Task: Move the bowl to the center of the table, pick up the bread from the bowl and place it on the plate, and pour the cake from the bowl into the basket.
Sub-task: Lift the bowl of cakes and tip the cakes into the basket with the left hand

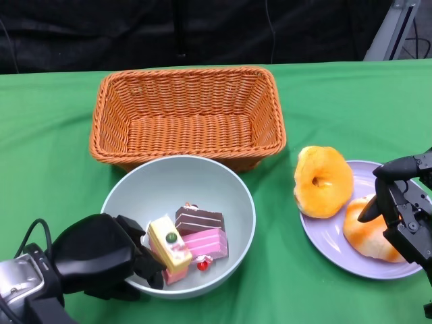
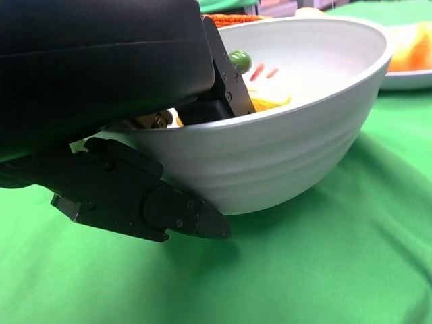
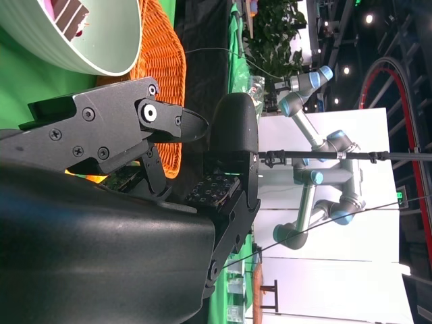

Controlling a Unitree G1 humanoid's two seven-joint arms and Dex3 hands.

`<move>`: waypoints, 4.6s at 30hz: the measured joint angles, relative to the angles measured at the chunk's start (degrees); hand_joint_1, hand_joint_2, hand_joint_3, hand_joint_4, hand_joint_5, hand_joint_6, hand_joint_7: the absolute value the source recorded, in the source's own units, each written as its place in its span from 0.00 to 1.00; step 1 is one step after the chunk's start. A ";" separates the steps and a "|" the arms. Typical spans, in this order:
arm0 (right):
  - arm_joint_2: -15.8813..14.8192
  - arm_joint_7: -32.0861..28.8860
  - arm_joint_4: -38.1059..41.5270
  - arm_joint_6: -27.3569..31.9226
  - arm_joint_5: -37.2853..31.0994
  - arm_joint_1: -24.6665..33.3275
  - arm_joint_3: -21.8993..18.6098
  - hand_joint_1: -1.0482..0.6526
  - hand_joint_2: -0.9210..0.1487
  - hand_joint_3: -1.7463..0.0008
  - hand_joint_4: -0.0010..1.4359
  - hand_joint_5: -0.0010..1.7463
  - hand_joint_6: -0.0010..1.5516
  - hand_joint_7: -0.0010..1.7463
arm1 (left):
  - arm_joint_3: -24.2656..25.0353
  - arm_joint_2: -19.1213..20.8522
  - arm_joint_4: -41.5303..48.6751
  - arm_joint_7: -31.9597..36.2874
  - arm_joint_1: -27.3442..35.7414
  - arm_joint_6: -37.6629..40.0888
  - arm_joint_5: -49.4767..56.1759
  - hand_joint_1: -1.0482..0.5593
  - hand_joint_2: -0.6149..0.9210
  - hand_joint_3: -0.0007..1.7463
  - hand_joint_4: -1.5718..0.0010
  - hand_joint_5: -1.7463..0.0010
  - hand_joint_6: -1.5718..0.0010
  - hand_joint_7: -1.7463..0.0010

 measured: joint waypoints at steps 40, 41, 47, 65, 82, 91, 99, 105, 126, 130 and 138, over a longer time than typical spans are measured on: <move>0.83 -1.50 0.44 -0.23 -3.70 -0.06 0.86 0.58 0.06 0.65 0.50 0.93 0.46 0.68 | 12.92 3.16 -6.40 -0.23 6.06 -18.31 -14.15 0.57 0.97 0.18 0.47 0.14 0.38 0.51; 0.84 -1.53 0.47 -0.25 -3.89 -0.06 0.93 0.58 0.07 0.65 0.50 0.93 0.46 0.68 | 13.13 3.16 -6.78 -0.99 6.13 -18.49 -15.52 0.57 0.96 0.21 0.47 0.14 0.37 0.51; 0.89 -1.54 0.46 -0.41 -4.98 0.31 2.05 0.59 0.06 0.66 0.49 0.91 0.45 0.67 | 13.90 2.36 -7.28 -6.17 6.33 -18.67 -22.05 0.58 0.81 0.45 0.50 0.07 0.45 0.41; 0.76 0.96 2.71 -2.64 -8.73 2.56 7.18 0.57 0.02 0.73 0.49 0.92 0.43 0.69 | 17.07 -7.22 -1.49 -15.55 -1.91 -13.46 -33.09 0.60 0.71 0.66 0.50 0.03 0.44 0.39; 0.68 2.50 4.12 -2.98 -11.50 4.17 10.98 0.59 0.22 0.49 0.49 0.92 0.41 0.74 | 18.53 -16.80 6.06 -24.67 -10.75 -2.15 -41.88 0.59 0.80 0.56 0.52 0.00 0.53 0.22; 0.44 2.70 6.14 -4.90 -12.80 4.20 11.44 0.60 0.24 0.48 0.50 0.93 0.41 0.75 | 20.69 -21.66 12.08 -27.40 -15.78 0.75 -45.07 0.57 0.83 0.56 0.49 0.00 0.58 0.15; 0.41 2.64 7.38 -5.37 -13.81 4.20 11.94 0.59 0.25 0.48 0.50 0.93 0.41 0.74 | 22.61 -25.13 16.37 -27.40 -20.65 1.81 -45.67 0.56 0.83 0.56 0.49 0.00 0.57 0.18; 0.40 2.64 7.84 -6.28 -13.85 4.17 11.94 0.59 0.24 0.48 0.51 0.93 0.41 0.74 | 23.31 -26.01 17.68 -27.46 -20.74 2.88 -46.58 0.55 0.84 0.55 0.48 0.00 0.56 0.19; -0.01 2.75 9.21 -6.37 -13.84 3.96 12.43 0.57 0.19 0.56 0.49 0.93 0.40 0.75 | 36.75 -33.99 19.83 -41.17 -26.86 31.85 -68.95 0.54 0.77 0.64 0.51 0.00 0.56 0.11; -0.03 2.67 9.42 -6.53 -13.96 3.94 12.58 0.58 0.19 0.56 0.50 0.93 0.40 0.75 | 39.11 -34.63 19.66 -41.29 -27.28 39.08 -71.93 0.56 0.79 0.64 0.50 0.00 0.54 0.10; -0.29 3.40 10.43 -7.64 -13.87 3.57 13.05 0.58 0.19 0.57 0.49 0.92 0.39 0.75 | 45.54 -35.43 19.53 -41.62 -29.76 53.79 -80.50 0.57 0.87 0.59 0.50 0.00 0.53 0.09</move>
